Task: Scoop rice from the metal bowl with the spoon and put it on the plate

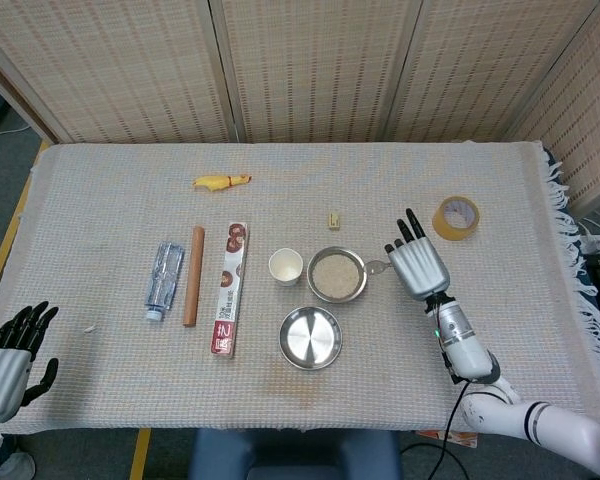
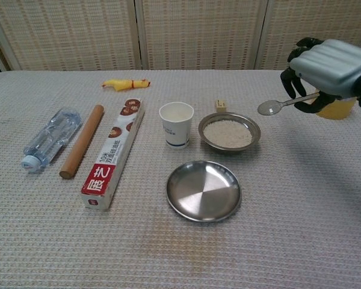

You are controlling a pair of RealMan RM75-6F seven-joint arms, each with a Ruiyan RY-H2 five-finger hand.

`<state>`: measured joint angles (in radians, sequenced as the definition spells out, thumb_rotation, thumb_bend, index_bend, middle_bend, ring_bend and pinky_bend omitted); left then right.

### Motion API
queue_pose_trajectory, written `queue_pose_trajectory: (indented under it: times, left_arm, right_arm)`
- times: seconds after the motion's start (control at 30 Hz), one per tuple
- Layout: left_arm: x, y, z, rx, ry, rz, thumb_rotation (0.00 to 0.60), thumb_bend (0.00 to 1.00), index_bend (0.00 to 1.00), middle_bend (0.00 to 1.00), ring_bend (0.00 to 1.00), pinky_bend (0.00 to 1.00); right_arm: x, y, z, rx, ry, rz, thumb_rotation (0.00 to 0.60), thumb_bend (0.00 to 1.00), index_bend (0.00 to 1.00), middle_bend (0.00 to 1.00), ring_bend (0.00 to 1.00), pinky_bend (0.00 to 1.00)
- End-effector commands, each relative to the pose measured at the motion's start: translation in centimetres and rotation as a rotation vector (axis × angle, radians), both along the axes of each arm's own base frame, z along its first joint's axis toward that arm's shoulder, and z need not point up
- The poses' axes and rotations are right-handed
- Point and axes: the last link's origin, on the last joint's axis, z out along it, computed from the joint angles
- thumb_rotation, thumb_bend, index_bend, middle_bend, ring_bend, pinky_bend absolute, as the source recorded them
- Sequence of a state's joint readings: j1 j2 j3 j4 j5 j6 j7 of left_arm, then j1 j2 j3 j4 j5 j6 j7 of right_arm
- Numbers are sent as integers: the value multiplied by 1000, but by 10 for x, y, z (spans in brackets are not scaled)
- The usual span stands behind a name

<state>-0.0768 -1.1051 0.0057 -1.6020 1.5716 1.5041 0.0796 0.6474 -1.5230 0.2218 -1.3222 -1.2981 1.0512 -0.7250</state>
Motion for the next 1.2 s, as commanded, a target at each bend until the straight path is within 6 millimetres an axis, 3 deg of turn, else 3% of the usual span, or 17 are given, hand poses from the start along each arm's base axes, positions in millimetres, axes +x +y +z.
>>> queue_pose_trajectory:
  times: [0.03, 0.43, 0.67, 1.2]
  left_arm:
    - [0, -1, 1, 2, -2, 0, 600, 478, 0, 0, 12, 150]
    - [-3, 1, 3, -4, -8, 9, 600, 478, 0, 0, 13, 150]
    - [-5, 1, 5, 1, -12, 12, 600, 479, 0, 0, 13, 150]
    - [-6, 0, 5, 4, -7, 17, 600, 479, 0, 0, 13, 150]
  right_arm:
    - [20, -12, -13, 22, 77, 26, 600, 328, 913, 575, 126, 0]
    - [47, -25, -65, 66, 283, 101, 600, 330, 917, 576, 139, 0]
    - [53, -25, -82, 99, 273, 87, 600, 330, 918, 577, 140, 0]
    - [35, -27, -64, 169, -96, -161, 600, 331, 918, 577, 140, 0]
